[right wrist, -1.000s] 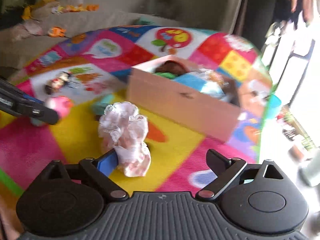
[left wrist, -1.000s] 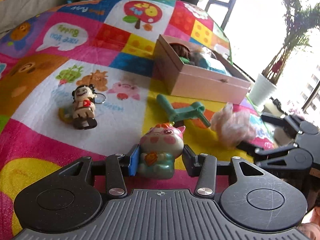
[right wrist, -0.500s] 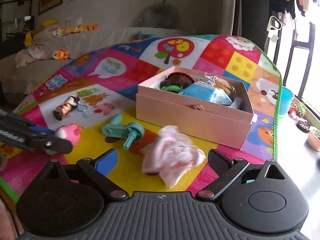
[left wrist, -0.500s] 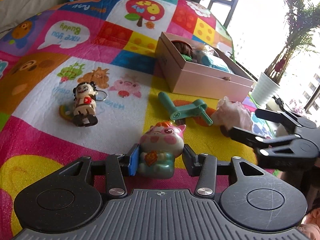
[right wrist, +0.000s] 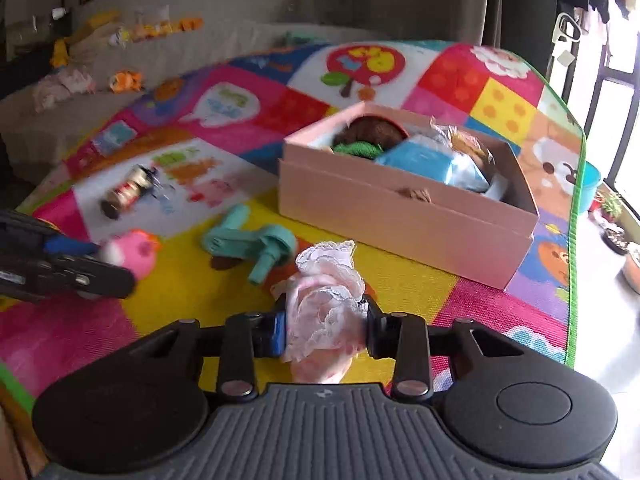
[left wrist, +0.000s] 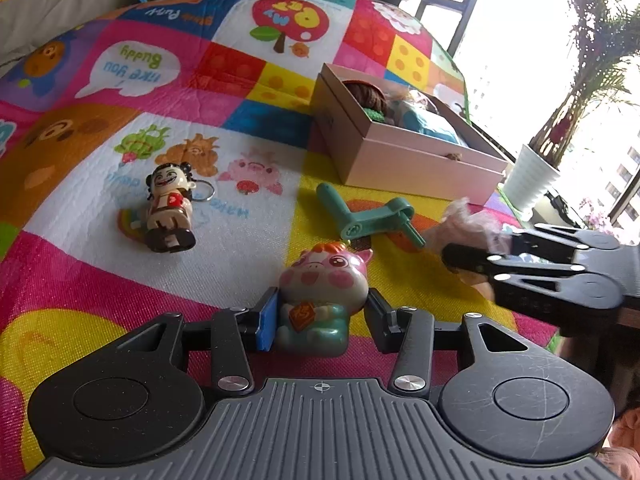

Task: Organize objects

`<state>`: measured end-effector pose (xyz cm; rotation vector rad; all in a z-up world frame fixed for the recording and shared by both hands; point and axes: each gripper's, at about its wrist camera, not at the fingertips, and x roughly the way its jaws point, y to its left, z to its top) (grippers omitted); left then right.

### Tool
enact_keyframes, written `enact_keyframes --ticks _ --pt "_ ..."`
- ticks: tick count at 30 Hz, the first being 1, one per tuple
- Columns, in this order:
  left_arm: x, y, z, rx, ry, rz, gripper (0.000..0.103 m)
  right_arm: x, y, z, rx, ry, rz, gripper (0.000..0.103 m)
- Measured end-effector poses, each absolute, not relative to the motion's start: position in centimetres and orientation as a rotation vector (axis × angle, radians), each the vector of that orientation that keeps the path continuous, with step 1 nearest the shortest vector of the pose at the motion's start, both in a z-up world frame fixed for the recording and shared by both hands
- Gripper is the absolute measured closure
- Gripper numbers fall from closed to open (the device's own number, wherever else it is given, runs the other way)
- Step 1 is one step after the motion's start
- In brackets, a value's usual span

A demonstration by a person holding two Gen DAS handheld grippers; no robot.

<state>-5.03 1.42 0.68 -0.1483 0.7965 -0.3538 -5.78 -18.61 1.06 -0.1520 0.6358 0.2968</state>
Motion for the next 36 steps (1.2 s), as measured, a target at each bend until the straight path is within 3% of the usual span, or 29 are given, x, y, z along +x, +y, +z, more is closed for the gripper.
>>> enact_keyframes --ticks 14,24,30,36 --pt "-4.6 0.2 1.6 -0.073 0.810 -0.338 0.056 -7.6 -22.0 1.1 -0.061 0.543 0.197 0.070" --pt "3.5 -8.1 9.8 -0.150 0.686 -0.543 0.055 -8.7 -24.0 0.4 0.056 0.470 0.177 0.070" --pt "10.6 -16.0 8.3 -0.205 0.802 -0.593 0.053 -9.0 -24.7 0.3 0.093 0.456 0.182 0.070" --pt "11.8 -18.3 6.2 -0.102 0.836 -0.504 0.052 -9.5 -25.0 0.3 0.111 0.425 0.183 0.069"
